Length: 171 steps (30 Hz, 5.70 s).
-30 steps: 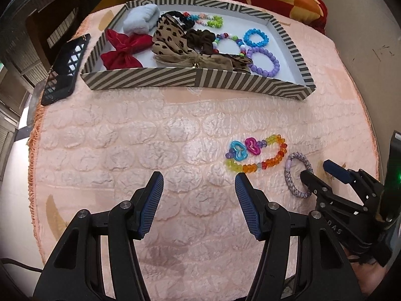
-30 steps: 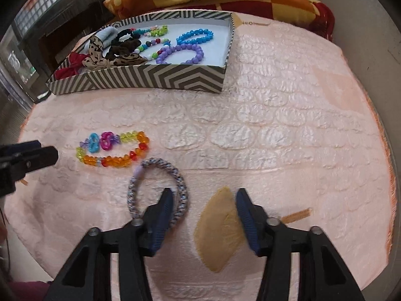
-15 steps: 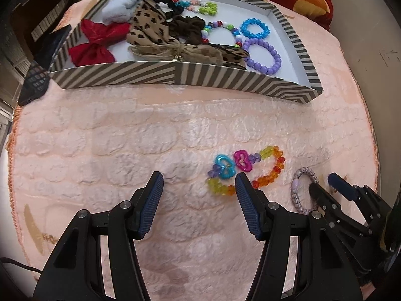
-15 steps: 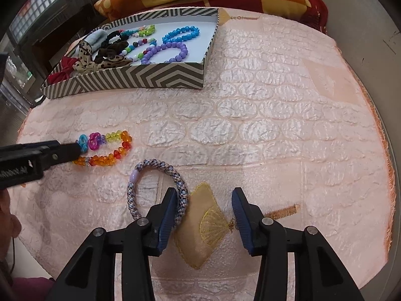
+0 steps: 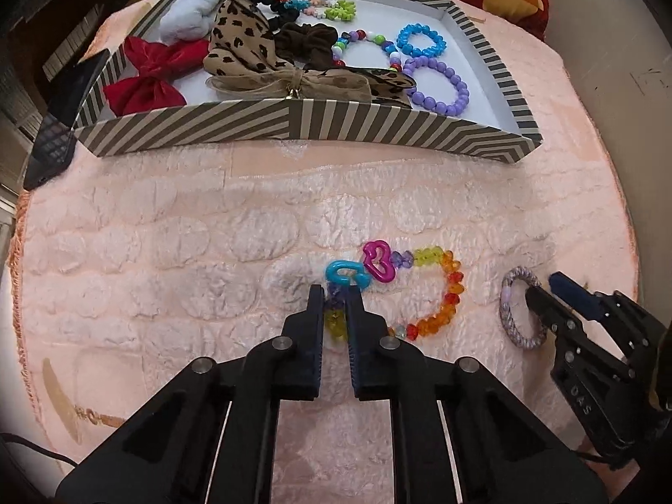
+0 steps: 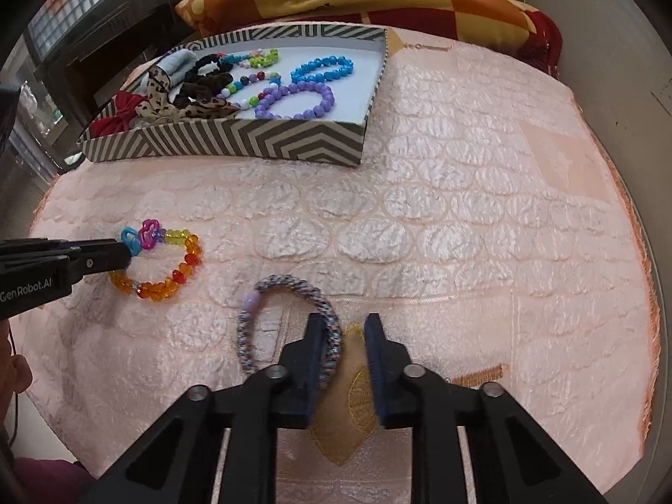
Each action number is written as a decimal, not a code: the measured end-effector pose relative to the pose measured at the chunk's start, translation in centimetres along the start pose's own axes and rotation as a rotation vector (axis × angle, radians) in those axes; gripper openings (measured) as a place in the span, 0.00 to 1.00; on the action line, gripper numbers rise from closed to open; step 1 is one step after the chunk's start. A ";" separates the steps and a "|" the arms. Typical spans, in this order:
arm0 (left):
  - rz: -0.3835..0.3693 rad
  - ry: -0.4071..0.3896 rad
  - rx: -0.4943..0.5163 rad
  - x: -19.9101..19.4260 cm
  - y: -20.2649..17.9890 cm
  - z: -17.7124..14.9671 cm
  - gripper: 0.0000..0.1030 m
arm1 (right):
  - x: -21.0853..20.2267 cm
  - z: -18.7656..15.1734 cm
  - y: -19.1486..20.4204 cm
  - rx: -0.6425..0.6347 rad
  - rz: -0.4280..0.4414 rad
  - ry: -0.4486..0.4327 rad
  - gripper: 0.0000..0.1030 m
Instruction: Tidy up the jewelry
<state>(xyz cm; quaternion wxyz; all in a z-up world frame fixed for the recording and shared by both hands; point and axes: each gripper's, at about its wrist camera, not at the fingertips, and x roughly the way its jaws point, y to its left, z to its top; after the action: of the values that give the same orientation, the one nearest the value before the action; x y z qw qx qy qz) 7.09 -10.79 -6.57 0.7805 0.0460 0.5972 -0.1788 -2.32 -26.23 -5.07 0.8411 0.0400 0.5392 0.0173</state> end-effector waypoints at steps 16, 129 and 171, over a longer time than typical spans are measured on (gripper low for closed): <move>-0.015 -0.123 0.038 -6.1 0.8 0.3 0.08 | -2.8 1.1 -0.1 0.005 0.089 -0.046 0.08; 0.095 -0.077 0.069 3.1 4.8 21.0 0.28 | 8.5 24.8 0.3 0.073 0.093 -0.020 0.11; 0.188 -0.309 -0.045 -8.5 5.9 9.9 0.53 | -2.9 14.4 4.3 0.114 0.086 -0.198 0.63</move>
<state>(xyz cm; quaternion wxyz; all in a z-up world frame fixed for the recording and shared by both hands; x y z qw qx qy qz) 16.22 -6.21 3.41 0.8771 0.0561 0.4673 -0.0965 9.62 -22.84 3.94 0.8850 0.1123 0.4515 0.0189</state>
